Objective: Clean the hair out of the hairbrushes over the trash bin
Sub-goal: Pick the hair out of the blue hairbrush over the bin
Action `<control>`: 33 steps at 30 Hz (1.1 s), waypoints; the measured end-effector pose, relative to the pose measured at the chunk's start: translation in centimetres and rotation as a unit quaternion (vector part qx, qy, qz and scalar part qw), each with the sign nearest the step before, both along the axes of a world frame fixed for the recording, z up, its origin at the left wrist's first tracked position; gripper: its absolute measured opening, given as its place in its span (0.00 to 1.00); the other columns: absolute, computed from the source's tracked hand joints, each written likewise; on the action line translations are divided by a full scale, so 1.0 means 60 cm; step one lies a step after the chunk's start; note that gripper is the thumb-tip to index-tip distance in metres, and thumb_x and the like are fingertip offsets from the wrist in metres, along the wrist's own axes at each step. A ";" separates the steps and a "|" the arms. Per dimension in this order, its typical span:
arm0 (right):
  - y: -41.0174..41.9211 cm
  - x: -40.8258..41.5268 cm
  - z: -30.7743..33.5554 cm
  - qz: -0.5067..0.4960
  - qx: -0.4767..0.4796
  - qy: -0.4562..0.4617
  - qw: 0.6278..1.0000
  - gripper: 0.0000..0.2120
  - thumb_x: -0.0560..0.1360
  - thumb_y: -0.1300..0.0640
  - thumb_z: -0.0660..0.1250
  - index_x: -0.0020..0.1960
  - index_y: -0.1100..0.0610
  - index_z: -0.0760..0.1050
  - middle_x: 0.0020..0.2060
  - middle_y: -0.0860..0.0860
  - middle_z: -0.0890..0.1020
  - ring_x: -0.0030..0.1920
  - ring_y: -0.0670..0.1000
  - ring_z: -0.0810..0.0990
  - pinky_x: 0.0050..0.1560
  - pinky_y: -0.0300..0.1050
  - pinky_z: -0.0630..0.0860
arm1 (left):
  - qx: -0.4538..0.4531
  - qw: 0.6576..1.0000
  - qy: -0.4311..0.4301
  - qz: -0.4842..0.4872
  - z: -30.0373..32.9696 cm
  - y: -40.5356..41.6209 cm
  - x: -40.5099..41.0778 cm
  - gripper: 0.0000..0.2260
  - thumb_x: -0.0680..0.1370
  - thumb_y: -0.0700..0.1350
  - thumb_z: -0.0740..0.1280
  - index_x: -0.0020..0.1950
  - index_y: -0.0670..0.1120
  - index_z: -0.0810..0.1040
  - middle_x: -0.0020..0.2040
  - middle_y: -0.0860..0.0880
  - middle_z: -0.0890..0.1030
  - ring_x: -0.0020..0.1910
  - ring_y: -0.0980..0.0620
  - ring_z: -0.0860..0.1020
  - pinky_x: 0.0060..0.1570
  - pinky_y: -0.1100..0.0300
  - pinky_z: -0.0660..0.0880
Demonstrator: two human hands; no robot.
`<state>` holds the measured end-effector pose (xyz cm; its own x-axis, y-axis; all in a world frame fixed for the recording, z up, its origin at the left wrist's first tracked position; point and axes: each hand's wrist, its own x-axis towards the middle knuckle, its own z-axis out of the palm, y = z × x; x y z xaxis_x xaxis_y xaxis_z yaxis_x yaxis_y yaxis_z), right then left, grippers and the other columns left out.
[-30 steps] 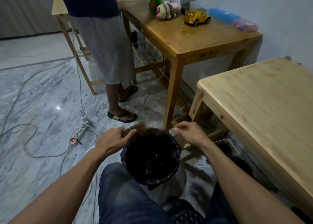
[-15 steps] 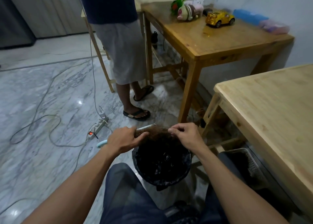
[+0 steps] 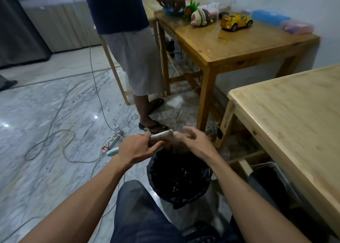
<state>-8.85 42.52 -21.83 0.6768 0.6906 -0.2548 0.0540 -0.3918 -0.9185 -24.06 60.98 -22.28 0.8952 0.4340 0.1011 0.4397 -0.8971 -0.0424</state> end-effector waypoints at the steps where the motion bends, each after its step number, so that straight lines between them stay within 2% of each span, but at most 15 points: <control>1: 0.009 -0.005 0.001 -0.002 0.007 -0.026 1.000 0.27 0.73 0.39 0.75 0.67 0.51 0.80 0.54 0.48 0.85 0.56 0.46 0.82 0.52 0.39 0.76 | 0.018 1.000 0.002 -0.013 0.002 -0.004 0.001 0.27 0.77 0.71 0.53 0.43 0.48 0.69 0.34 0.48 0.79 0.30 0.44 0.79 0.27 0.56 0.69; 4: 0.024 -0.013 0.003 -0.039 -0.019 -0.115 0.992 0.11 0.75 0.50 0.76 0.53 0.55 0.88 0.45 0.50 0.88 0.46 0.44 0.82 0.47 0.38 0.75 | 0.052 0.998 0.007 -0.046 -0.001 -0.009 -0.001 0.26 0.77 0.71 0.55 0.41 0.48 0.67 0.33 0.49 0.81 0.27 0.45 0.79 0.25 0.57 0.65; 7: 0.017 -0.014 0.001 -0.054 -0.044 -0.178 0.982 0.07 0.76 0.52 0.75 0.49 0.54 0.89 0.43 0.50 0.89 0.46 0.44 0.82 0.47 0.38 0.72 | 0.058 0.996 -0.004 -0.072 -0.010 -0.002 -0.014 0.23 0.77 0.70 0.56 0.41 0.49 0.64 0.31 0.48 0.80 0.25 0.44 0.78 0.24 0.58 0.67; 10: 0.006 -0.015 -0.003 -0.084 -0.037 -0.162 0.982 0.07 0.76 0.51 0.75 0.49 0.53 0.89 0.43 0.47 0.89 0.47 0.46 0.83 0.50 0.39 0.74 | 0.040 0.997 -0.016 -0.061 -0.016 0.006 -0.019 0.23 0.78 0.69 0.55 0.43 0.49 0.64 0.32 0.48 0.80 0.27 0.44 0.78 0.27 0.55 0.72; 13: 0.004 -0.019 0.001 -0.126 -0.038 -0.140 0.981 0.06 0.76 0.51 0.75 0.47 0.52 0.89 0.40 0.45 0.87 0.47 0.46 0.83 0.52 0.41 0.75 | 0.020 0.999 -0.016 -0.034 -0.015 0.012 -0.019 0.25 0.78 0.70 0.53 0.43 0.48 0.66 0.34 0.47 0.81 0.29 0.43 0.78 0.29 0.54 0.72; 16: -0.007 -0.004 0.004 -0.190 -0.027 -0.085 0.978 0.05 0.76 0.52 0.75 0.44 0.52 0.88 0.38 0.45 0.86 0.46 0.48 0.84 0.54 0.45 0.78 | -0.012 0.999 -0.018 0.026 -0.011 0.046 -0.039 0.26 0.78 0.70 0.54 0.45 0.46 0.70 0.35 0.45 0.81 0.31 0.43 0.79 0.32 0.52 0.77; 18: -0.021 0.012 -0.001 -0.196 -0.042 -0.078 0.977 0.05 0.76 0.51 0.74 0.42 0.49 0.86 0.39 0.44 0.87 0.47 0.49 0.85 0.58 0.50 0.80 | -0.009 0.998 -0.020 0.057 -0.009 0.069 -0.056 0.27 0.78 0.71 0.52 0.45 0.46 0.71 0.36 0.45 0.81 0.32 0.43 0.79 0.34 0.51 0.78; 20: -0.025 0.016 -0.006 -0.134 -0.102 -0.098 0.981 0.07 0.78 0.49 0.71 0.46 0.49 0.86 0.45 0.46 0.87 0.53 0.50 0.84 0.63 0.54 0.79 | -0.013 0.997 -0.031 0.067 -0.007 0.071 -0.062 0.27 0.77 0.71 0.52 0.45 0.47 0.71 0.36 0.45 0.82 0.32 0.43 0.79 0.34 0.51 0.77; 22: -0.017 0.010 -0.007 -0.059 -0.158 -0.106 0.980 0.12 0.81 0.44 0.65 0.56 0.49 0.83 0.55 0.48 0.85 0.61 0.53 0.81 0.65 0.53 0.76 | -0.020 0.997 -0.042 0.055 0.000 0.055 -0.047 0.26 0.77 0.70 0.54 0.45 0.47 0.70 0.36 0.45 0.81 0.32 0.42 0.79 0.33 0.51 0.77; 24: -0.003 0.003 0.004 -0.024 -0.136 -0.057 0.989 0.27 0.80 0.35 0.61 0.71 0.51 0.75 0.64 0.49 0.79 0.68 0.53 0.76 0.65 0.48 0.72 | -0.015 0.998 -0.052 0.038 0.007 0.037 -0.027 0.26 0.77 0.70 0.54 0.44 0.47 0.70 0.35 0.46 0.81 0.31 0.42 0.79 0.33 0.51 0.78; 26: 0.006 -0.004 0.016 -0.023 -0.057 0.003 0.998 0.34 0.77 0.32 0.64 0.75 0.51 0.70 0.65 0.49 0.77 0.66 0.50 0.76 0.62 0.43 0.70 | -0.005 0.998 -0.049 0.027 0.013 0.022 -0.010 0.26 0.77 0.71 0.53 0.45 0.48 0.70 0.36 0.47 0.82 0.31 0.43 0.80 0.33 0.51 0.79; 28: 0.010 -0.010 0.022 0.005 -0.026 0.001 1.000 0.30 0.75 0.35 0.70 0.71 0.50 0.74 0.58 0.46 0.80 0.59 0.47 0.79 0.55 0.38 0.73 | -0.001 0.999 -0.038 0.021 0.020 0.013 0.003 0.27 0.78 0.71 0.53 0.47 0.47 0.71 0.38 0.46 0.83 0.33 0.43 0.81 0.33 0.51 0.78; 29: 0.011 -0.011 0.020 0.011 -0.024 -0.017 0.999 0.24 0.75 0.38 0.73 0.66 0.50 0.79 0.54 0.46 0.83 0.57 0.46 0.81 0.51 0.37 0.74 | 0.004 0.999 -0.032 0.015 0.024 0.010 0.008 0.27 0.78 0.71 0.53 0.47 0.47 0.71 0.39 0.46 0.83 0.33 0.43 0.81 0.33 0.52 0.78; 31: 0.014 -0.005 0.012 0.005 -0.037 -0.066 0.997 0.13 0.75 0.45 0.76 0.55 0.51 0.86 0.48 0.46 0.87 0.54 0.48 0.84 0.54 0.41 0.78 | 0.011 1.000 -0.022 -0.003 0.026 0.009 0.011 0.27 0.78 0.71 0.53 0.48 0.47 0.71 0.39 0.46 0.83 0.34 0.43 0.81 0.33 0.53 0.76; 33: 0.006 0.004 0.010 0.010 -0.073 -0.105 0.992 0.08 0.76 0.48 0.75 0.51 0.51 0.88 0.47 0.46 0.88 0.54 0.47 0.84 0.58 0.45 0.77 | 0.015 1.000 -0.002 -0.015 0.020 0.021 0.001 0.27 0.77 0.71 0.51 0.47 0.47 0.70 0.39 0.46 0.82 0.34 0.43 0.80 0.32 0.54 0.73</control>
